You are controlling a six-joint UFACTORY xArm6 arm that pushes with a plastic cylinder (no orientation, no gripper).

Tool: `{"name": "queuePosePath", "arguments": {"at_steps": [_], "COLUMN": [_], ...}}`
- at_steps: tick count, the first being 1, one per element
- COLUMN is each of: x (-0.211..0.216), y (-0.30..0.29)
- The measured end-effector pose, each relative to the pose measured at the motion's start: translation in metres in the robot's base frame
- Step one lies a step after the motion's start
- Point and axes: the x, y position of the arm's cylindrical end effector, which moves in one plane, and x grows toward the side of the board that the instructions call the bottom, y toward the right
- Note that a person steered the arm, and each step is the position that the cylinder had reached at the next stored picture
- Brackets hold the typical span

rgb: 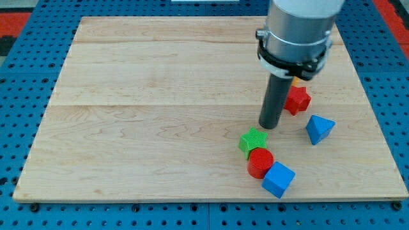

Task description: Slide the red star and the blue triangle below the yellow heart

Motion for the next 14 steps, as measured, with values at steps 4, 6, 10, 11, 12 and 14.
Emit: {"name": "queuePosePath", "arguments": {"at_steps": [4, 6, 10, 11, 12, 14], "x": [-0.036, 0.022, 0.034, 0.035, 0.032, -0.048], "y": [0.023, 0.016, 0.099, 0.073, 0.122, 0.2]}}
